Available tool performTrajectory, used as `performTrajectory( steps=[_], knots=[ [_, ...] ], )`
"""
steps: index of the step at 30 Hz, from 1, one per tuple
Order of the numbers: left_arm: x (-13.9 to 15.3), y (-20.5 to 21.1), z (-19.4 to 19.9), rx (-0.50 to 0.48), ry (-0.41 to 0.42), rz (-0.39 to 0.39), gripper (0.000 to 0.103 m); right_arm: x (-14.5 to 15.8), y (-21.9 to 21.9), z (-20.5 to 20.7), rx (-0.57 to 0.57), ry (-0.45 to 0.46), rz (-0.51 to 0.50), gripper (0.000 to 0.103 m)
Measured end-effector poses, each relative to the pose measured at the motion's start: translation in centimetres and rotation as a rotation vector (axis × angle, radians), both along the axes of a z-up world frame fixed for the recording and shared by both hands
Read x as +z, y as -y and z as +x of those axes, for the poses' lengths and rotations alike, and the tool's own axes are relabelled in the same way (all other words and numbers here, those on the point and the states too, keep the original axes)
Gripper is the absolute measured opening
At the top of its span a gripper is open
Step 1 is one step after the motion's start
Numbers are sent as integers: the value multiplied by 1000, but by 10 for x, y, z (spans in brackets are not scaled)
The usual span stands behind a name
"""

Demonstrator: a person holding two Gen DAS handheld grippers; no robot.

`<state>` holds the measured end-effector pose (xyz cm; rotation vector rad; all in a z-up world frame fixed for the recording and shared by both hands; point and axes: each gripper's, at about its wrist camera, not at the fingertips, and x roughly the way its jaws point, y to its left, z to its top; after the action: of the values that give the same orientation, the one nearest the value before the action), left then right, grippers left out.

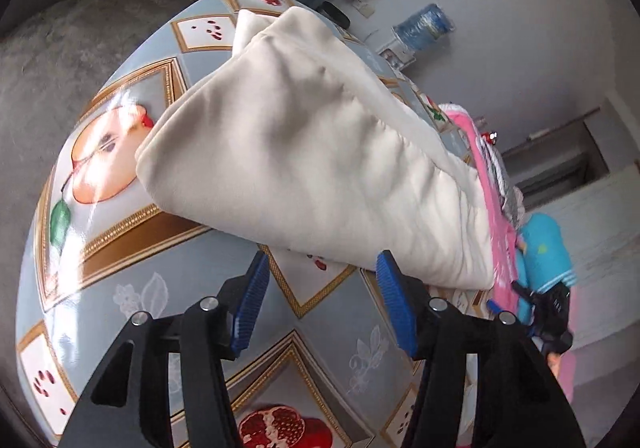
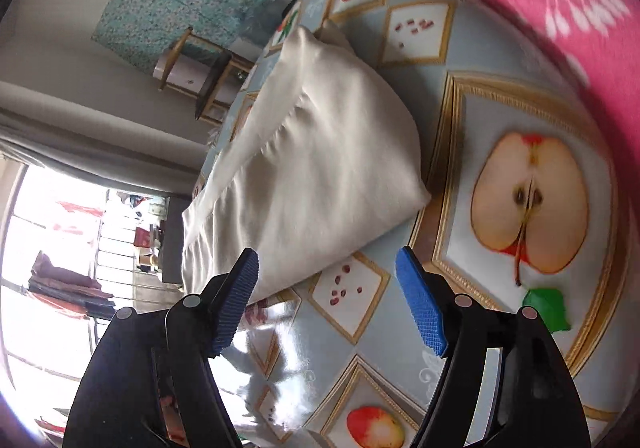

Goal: Fold large clothes
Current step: 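Lift the held jacket section and fold it over onto the bundle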

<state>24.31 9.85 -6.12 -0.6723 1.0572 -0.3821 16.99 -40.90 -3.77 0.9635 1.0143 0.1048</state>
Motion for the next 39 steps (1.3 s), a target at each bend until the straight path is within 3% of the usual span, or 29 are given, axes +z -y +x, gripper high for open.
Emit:
performTrajectory(
  steps=[7, 12, 16, 19, 21, 24, 27, 29, 34, 39],
  knots=[
    [-19, -21, 5, 240, -60, -213, 62, -20, 15, 5, -162, -18, 116, 68],
    [-21, -24, 3, 359, -81, -273, 62, -21, 16, 15, -250, -8, 148, 67],
    [-18, -23, -3, 465, -89, -268, 62, -20, 11, 23, -311, -9, 131, 67],
    [-7, -9, -4, 494, -74, -142, 62, -19, 4, 26, -354, -7, 81, 63],
    [-1, 2, -5, 503, -58, -38, 59, -18, -2, 26, -377, -8, 21, 51],
    [1, 16, -8, 514, -12, 101, 47, -21, -6, 26, -392, -17, -60, 31],
    [-1, 29, -9, 488, 59, 219, 37, -19, -12, 31, -377, -9, -135, 20],
    [1, 33, -10, 464, 106, 282, 23, -17, -11, 30, -344, 8, -188, 13],
    [32, 51, -11, 342, 309, 466, 15, 25, -17, 43, -268, 128, -289, 10],
    [79, 76, -36, 212, 512, 603, 14, 75, -29, 23, -198, 246, -418, 10]
  ],
)
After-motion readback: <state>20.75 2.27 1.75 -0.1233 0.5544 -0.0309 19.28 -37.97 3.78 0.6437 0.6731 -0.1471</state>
